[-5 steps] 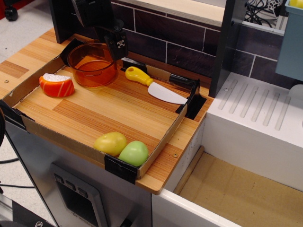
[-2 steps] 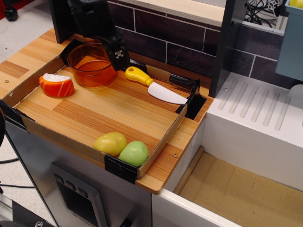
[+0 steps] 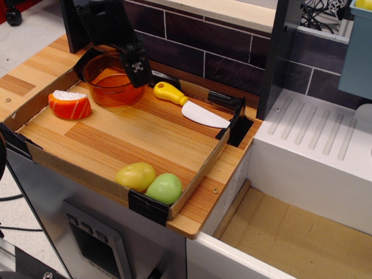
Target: Put potato in pot
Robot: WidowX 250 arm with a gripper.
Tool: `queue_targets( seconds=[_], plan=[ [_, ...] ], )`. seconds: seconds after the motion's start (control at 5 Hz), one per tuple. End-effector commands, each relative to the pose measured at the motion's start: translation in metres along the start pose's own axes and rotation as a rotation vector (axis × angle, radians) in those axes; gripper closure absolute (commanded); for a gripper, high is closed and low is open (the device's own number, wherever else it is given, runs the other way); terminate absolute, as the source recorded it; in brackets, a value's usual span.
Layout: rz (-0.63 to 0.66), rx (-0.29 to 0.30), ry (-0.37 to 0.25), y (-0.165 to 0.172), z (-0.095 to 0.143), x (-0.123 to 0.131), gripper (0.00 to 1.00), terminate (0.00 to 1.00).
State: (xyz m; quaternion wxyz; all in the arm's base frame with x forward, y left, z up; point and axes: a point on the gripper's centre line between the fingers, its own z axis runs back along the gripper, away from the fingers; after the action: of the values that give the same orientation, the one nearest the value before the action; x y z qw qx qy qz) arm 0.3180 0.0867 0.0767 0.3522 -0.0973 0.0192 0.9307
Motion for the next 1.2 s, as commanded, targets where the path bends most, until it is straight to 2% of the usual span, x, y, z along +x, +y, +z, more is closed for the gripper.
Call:
queue_targets(
  seconds=[0.0,0.2,0.4,1.0],
  plan=[
    [-0.072,-0.018,0.037,0.03,0.029,0.003,0.0,0.0],
    [-0.091,-0.001,0.015,0.019,0.041,0.004,0.0,0.0],
    [-0.129,-0.005,-0.001,0.025,0.037,0.011,0.0,0.0],
    [-0.199,0.042,-0.043,0.061,0.022,0.034,0.0,0.0]
  ],
)
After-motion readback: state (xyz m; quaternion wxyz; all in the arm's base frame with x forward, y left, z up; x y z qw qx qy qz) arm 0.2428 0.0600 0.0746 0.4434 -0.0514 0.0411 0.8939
